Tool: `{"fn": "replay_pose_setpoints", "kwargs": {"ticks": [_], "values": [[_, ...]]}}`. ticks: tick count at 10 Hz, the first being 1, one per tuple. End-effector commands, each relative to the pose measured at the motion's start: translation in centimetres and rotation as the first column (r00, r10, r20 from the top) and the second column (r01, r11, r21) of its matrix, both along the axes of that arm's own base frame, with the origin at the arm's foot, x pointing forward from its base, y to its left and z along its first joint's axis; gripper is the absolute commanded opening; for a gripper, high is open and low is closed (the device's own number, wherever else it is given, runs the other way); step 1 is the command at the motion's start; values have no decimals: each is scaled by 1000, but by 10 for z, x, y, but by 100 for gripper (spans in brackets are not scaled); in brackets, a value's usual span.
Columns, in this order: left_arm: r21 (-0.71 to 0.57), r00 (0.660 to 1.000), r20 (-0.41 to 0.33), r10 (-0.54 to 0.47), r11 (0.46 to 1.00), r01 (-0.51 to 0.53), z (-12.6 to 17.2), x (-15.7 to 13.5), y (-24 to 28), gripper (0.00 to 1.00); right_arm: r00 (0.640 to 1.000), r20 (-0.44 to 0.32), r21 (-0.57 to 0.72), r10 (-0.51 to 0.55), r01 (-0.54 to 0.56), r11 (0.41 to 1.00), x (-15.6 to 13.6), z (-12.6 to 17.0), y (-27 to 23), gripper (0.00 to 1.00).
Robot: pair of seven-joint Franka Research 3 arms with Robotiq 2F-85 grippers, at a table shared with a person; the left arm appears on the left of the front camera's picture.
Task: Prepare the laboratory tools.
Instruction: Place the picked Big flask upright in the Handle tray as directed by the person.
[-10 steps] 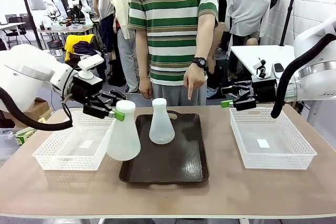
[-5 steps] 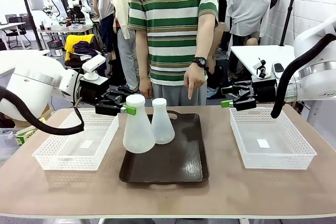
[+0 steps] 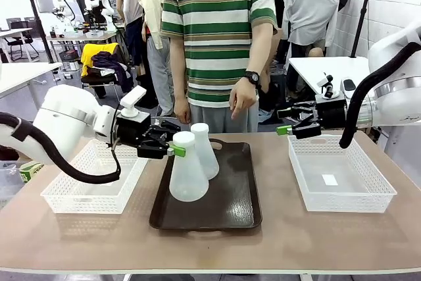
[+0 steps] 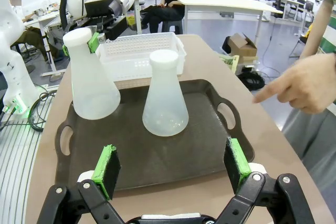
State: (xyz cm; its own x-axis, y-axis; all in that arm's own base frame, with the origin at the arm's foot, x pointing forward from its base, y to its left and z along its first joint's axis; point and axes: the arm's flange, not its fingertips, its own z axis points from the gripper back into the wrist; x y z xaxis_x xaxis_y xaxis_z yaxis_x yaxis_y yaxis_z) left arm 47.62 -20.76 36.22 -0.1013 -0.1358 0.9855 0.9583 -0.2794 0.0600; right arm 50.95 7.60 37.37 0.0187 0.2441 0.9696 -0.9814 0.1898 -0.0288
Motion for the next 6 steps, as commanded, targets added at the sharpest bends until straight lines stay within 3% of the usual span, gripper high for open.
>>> {"fn": "replay_pose_setpoints", "kwargs": {"ticks": [1,6], "values": [[-25,999,43,33,999,-32,-11,13,-13,0,1000,-8,-10,-1,1,1000,-1,0,-1,100],[41,999,8,40,998,-40,-37,26,-20,0,1000,-8,-10,-1,1,1000,-1,0,-1,100]]}}
